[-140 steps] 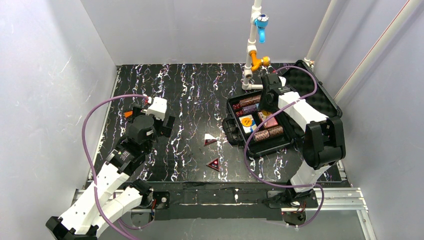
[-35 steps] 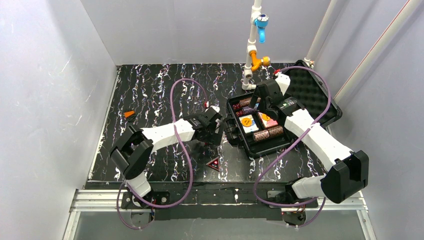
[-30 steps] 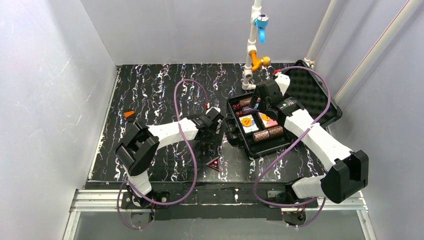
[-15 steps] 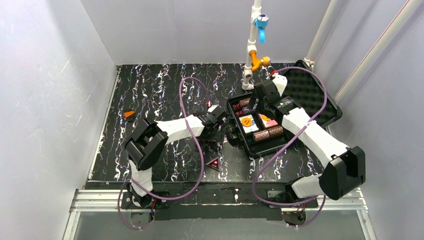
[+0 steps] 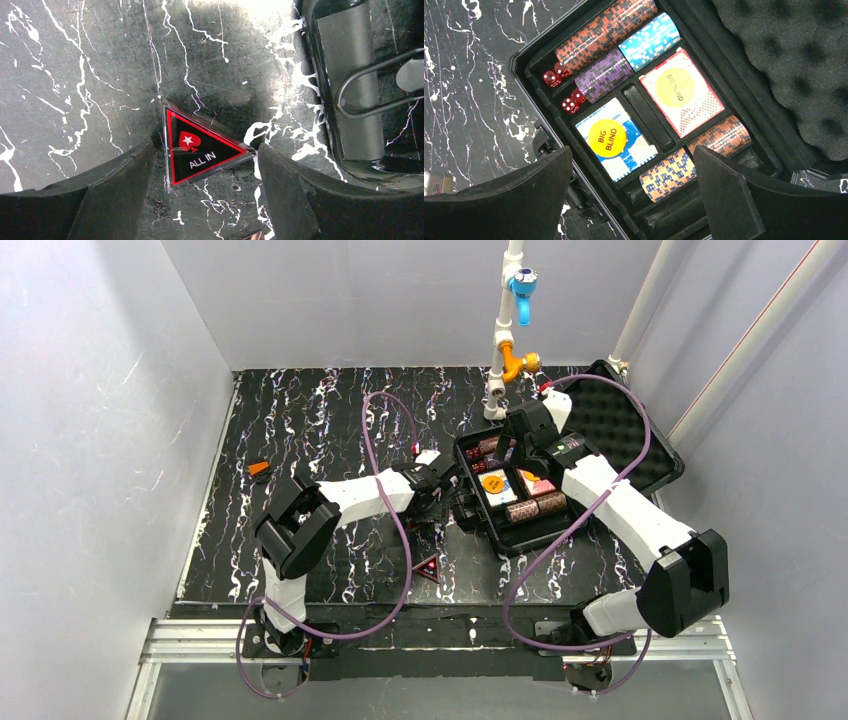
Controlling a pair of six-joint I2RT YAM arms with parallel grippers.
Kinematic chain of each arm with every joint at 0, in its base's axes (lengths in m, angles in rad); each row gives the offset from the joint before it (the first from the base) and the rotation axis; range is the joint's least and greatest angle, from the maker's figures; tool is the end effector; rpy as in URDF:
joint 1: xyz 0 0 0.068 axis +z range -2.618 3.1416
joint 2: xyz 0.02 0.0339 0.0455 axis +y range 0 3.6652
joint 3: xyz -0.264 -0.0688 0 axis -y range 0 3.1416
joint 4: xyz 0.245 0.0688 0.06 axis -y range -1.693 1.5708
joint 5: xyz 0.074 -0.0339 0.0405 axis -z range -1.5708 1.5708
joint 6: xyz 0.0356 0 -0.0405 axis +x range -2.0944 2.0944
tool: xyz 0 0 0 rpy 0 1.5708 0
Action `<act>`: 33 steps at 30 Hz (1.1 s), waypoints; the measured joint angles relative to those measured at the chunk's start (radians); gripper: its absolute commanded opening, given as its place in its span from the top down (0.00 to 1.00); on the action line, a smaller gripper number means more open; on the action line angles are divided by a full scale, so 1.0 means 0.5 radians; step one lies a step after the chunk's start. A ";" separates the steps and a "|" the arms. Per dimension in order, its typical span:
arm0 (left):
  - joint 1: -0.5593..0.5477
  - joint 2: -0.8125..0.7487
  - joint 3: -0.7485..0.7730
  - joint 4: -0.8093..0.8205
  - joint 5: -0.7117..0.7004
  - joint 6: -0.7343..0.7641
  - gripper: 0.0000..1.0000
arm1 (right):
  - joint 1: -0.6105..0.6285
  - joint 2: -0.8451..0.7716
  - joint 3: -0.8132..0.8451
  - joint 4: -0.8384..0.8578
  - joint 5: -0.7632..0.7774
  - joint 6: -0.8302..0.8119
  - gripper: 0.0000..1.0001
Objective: Pack up texas hold em set
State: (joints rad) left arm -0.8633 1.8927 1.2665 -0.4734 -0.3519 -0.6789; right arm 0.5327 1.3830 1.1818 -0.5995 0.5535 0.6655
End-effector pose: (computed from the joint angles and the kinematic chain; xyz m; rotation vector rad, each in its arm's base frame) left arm 0.2602 -0.2854 0.1733 0.1270 2.5617 -0.1020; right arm 0.2639 0.1339 0.3078 0.4010 2.1913 -0.0134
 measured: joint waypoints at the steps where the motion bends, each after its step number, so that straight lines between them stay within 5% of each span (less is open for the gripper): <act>1: -0.003 0.000 0.000 -0.002 -0.004 -0.012 0.27 | 0.000 0.000 0.000 0.001 0.000 0.000 0.02; 17: -0.020 0.039 0.056 -0.064 -0.031 -0.134 0.34 | 0.000 0.000 0.000 0.009 -0.028 -0.023 0.02; 33: -0.026 0.066 0.091 -0.089 -0.070 -0.179 0.52 | 0.002 0.000 -0.004 0.053 -0.074 -0.031 0.02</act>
State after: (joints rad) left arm -0.8764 1.9257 1.3119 -0.5179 -0.3866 -0.7684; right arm 0.5335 1.3830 1.1797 -0.5732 0.5166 0.6502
